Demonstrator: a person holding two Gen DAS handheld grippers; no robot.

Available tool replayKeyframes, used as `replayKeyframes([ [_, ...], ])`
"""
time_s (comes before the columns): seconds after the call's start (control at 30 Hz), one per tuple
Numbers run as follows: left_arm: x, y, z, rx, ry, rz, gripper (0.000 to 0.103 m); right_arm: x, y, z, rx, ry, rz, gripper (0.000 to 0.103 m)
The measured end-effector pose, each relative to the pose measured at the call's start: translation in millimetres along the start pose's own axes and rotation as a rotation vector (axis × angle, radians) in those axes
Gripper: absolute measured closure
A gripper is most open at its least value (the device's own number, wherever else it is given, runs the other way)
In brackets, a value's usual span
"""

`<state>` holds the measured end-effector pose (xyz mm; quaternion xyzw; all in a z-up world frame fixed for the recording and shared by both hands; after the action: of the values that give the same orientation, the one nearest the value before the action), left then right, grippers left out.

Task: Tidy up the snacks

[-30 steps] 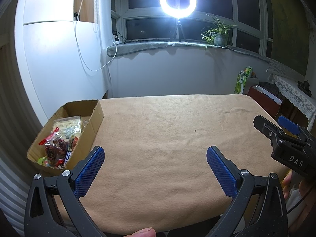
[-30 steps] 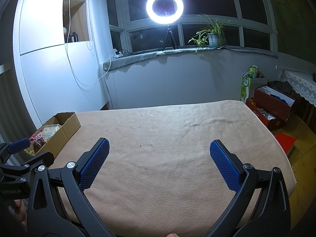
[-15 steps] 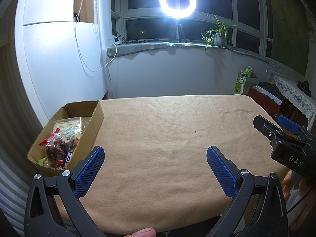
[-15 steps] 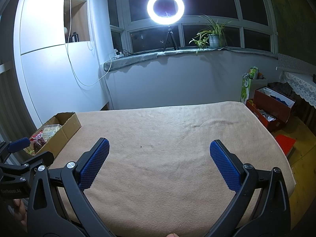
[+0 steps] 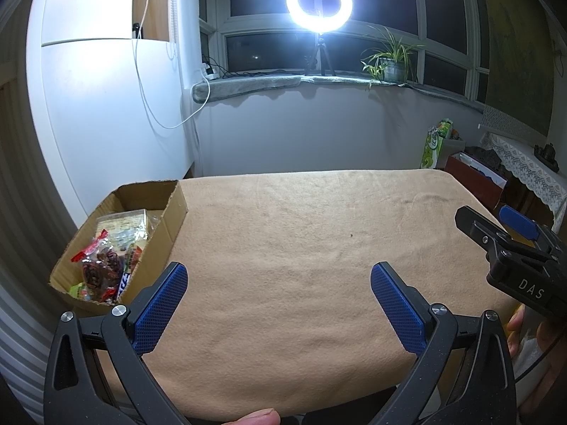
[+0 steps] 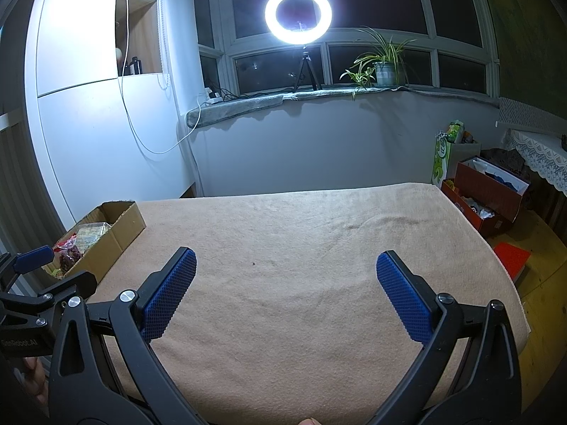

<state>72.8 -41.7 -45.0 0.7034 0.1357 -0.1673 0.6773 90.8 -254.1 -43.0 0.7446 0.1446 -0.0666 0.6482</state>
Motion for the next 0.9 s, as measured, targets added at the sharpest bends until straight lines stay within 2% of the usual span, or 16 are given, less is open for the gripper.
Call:
replayKeyframes([
  [0.6, -0.2, -2.3, -3.2, -0.027, -0.007, 0.005, 0.0, 1.7, -1.1, 3.3, -0.002, 0.003, -0.006, 0.0],
  [0.77, -3.9, -0.3, -13.3, -0.069, 0.037, 0.024, 0.0, 2.0, -2.2, 4.3, -0.002, 0.004, -0.008, 0.0],
  [0.9, -4.6, 0.3, -15.2, -0.063, 0.047, 0.028, 0.0, 2.8, -3.7, 5.5, -0.002, 0.003, -0.01, 0.0],
])
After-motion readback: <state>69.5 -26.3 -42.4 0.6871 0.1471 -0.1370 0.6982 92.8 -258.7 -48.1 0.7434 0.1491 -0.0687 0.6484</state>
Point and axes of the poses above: each gripper's, at about its wrist camera, not at the fingertips, and x roughly the way its jaws point, z to its right, y to its top, the point moved 8 cm from there along x, roughly the way its jaws point, and after that the axes turned 10 degrees about z, right-handed, at the moved point
